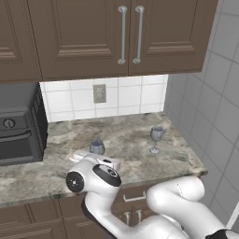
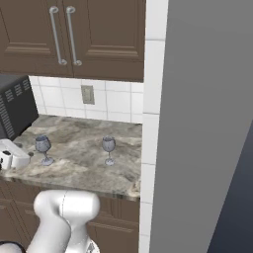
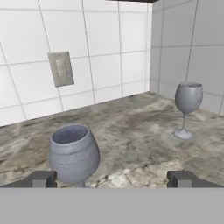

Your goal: Retrieve the wine glasses from the counter and place one next to each plate.

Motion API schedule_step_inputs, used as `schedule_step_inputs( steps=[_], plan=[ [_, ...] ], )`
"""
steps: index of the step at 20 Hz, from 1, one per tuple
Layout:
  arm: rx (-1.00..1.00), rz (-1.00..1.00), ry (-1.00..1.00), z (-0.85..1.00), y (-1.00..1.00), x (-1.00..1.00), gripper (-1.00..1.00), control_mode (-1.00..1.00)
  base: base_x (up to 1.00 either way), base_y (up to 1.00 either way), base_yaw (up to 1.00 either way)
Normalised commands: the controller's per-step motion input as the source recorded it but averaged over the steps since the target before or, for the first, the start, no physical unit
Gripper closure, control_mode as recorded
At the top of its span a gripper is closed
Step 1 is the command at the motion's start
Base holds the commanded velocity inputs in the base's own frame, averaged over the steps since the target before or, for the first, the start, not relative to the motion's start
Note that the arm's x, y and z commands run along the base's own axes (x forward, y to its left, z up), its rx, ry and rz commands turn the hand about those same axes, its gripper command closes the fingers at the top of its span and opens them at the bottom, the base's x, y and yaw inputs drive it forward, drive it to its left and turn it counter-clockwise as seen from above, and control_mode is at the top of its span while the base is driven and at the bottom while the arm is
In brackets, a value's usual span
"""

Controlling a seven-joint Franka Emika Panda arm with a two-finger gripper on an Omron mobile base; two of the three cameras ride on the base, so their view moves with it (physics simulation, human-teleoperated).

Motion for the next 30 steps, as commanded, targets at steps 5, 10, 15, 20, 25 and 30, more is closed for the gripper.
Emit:
schedule_step_inputs(
  steps=[5,10,15,20,25,30],
  plan=[
    [-0.08,0.00,0.00,-0.24,0.12,0.22,-1.00,-1.00,0.00,0.00,0.00],
    [-0.02,0.00,0.02,-0.32,0.10,0.26,-1.00,-1.00,0.00,0.00,0.00],
    [0.00,0.00,0.00,-0.34,0.07,0.18,-1.00,-1.00,0.00,0.00,0.00],
    [0.00,0.00,0.00,-0.37,0.15,0.22,-1.00,-1.00,0.00,0.00,0.00],
    [0.00,0.00,0.00,-0.25,0.01,0.24,-1.00,-1.00,0.00,0.00,0.00],
    [0.00,0.00,0.00,-0.04,0.00,0.24,-1.00,-1.00,0.00,0.00,0.00]
  ],
)
